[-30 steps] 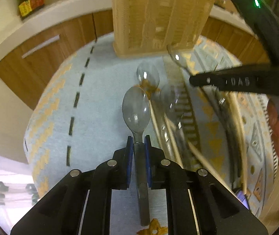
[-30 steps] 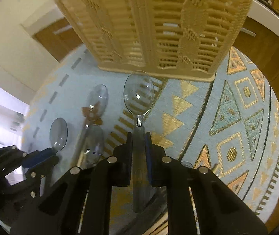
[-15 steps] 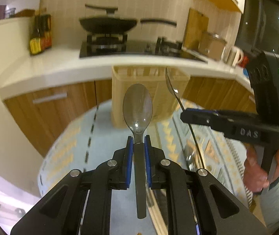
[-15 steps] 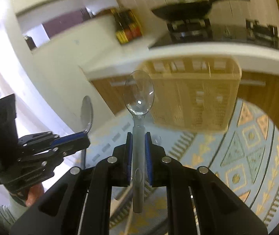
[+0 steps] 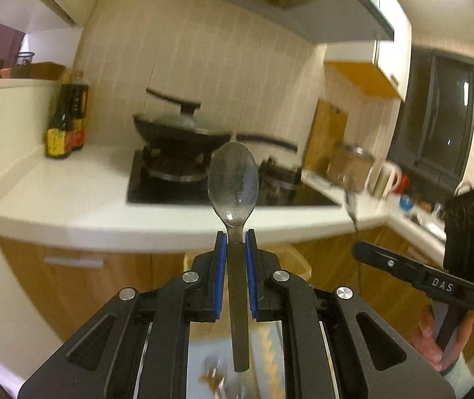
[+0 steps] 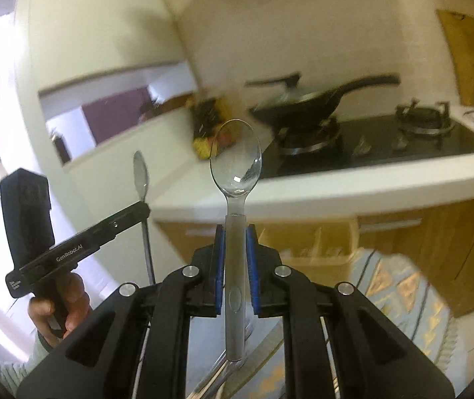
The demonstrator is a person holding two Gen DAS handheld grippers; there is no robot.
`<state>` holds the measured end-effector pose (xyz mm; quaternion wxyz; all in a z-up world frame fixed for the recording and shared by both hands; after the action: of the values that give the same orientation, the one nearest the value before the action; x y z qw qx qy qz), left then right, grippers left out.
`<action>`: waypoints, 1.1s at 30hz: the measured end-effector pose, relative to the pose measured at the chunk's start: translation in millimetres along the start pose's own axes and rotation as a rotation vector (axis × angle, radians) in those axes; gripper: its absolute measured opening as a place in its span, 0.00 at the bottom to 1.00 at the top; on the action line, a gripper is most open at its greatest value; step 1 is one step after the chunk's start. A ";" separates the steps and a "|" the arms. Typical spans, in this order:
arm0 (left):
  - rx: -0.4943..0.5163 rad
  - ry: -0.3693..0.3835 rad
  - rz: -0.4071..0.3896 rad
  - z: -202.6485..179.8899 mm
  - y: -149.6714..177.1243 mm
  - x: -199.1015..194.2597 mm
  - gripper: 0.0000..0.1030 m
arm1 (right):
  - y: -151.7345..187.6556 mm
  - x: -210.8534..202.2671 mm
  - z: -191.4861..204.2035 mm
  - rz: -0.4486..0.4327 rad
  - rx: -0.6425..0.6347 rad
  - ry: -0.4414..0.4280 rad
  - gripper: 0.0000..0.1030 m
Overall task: Organize utensils
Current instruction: 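Lift both held spoons and carry them over the beige basket, then open both tools to drop the spoons into the basket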
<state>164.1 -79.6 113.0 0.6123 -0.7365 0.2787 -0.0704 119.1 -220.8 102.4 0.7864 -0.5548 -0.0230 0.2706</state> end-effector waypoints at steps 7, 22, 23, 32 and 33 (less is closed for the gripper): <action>-0.025 -0.013 -0.068 10.9 -15.7 59.3 0.09 | -37.3 24.2 -47.9 -0.097 0.029 0.141 0.10; 0.060 -0.115 -0.065 32.3 20.2 107.4 0.11 | 7.3 108.7 -95.7 -0.074 0.001 0.296 0.10; 0.062 -0.116 -0.064 32.8 22.6 107.8 0.14 | 10.0 109.1 -95.1 -0.067 -0.004 0.297 0.11; 0.043 -0.091 -0.020 34.9 36.0 92.4 0.28 | 24.7 77.9 -86.1 -0.065 0.017 0.276 0.44; 0.034 -0.086 -0.014 35.7 37.2 88.2 0.29 | 27.7 72.2 -83.8 -0.056 0.016 0.278 0.44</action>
<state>241.6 -96.1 48.5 0.6357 -0.7301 0.2459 -0.0478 197.7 -253.6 26.7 0.7937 -0.5798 0.0728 0.1693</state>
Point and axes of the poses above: each gripper's, at about its wrist camera, not at the fingertips, and x roughly the way its jaws point, z to its left, y to its underside, the point moved 9 cm from there along x, roughly the way its jaws point, and after that the axes turned 5 degrees about -z, right-handed, at the moved point
